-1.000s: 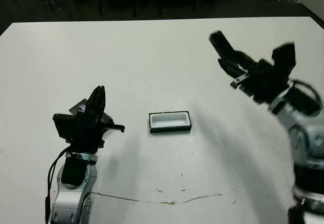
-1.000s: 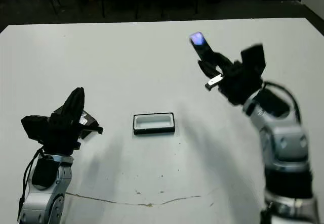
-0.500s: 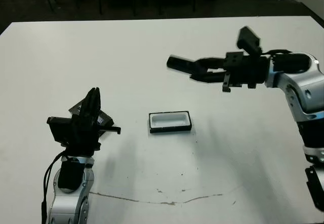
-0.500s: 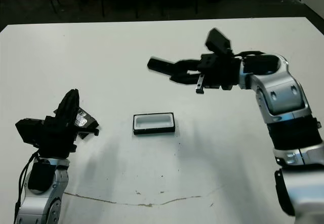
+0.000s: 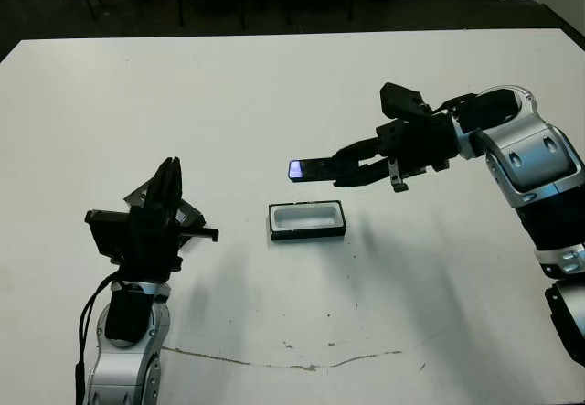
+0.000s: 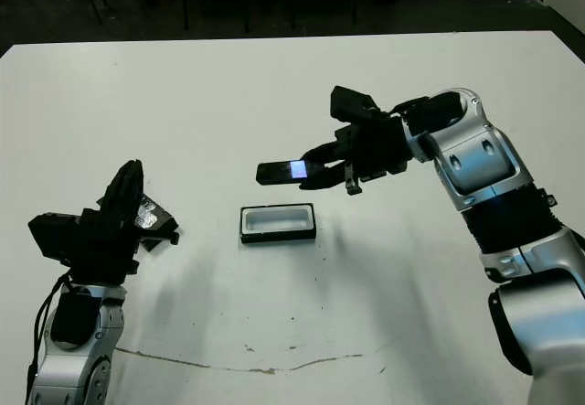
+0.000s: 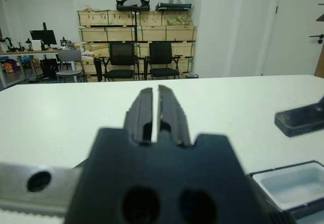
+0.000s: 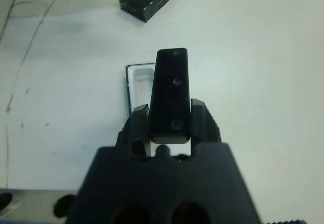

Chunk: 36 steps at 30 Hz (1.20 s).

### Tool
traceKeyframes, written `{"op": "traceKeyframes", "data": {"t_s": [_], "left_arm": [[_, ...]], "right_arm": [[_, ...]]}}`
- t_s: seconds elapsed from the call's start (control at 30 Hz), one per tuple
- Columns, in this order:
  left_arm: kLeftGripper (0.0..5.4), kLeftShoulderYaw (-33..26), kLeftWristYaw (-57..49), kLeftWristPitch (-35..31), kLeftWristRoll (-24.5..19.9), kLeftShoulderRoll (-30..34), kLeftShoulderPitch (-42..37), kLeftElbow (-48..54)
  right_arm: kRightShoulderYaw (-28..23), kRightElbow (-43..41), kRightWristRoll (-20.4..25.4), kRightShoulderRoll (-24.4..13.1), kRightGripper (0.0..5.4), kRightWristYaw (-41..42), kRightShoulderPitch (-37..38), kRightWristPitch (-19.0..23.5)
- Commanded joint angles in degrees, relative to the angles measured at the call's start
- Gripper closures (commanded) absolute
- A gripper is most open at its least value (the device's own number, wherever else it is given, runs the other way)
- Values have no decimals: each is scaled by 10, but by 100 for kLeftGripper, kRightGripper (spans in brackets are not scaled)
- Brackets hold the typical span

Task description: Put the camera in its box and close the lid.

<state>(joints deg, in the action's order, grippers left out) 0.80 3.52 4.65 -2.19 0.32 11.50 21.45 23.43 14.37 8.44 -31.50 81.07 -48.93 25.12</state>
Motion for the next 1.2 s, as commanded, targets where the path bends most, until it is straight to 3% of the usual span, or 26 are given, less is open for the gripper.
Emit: {"op": "traceKeyframes", "data": {"t_s": [0.03,0.23,0.63,1.2], "left_arm": [[540,1,-3,-11,2,2,3,0],[540,4,-5,-15,4,1,6,4],[540,10,-5,-17,5,1,11,7],[540,11,-5,-13,2,-1,14,2]], "right_arm": [[16,9,-11,6,480,12,-4,-3],[27,39,-17,23,480,24,7,-31],[50,60,-30,39,480,46,0,0],[56,69,-53,61,480,23,14,-26]]}}
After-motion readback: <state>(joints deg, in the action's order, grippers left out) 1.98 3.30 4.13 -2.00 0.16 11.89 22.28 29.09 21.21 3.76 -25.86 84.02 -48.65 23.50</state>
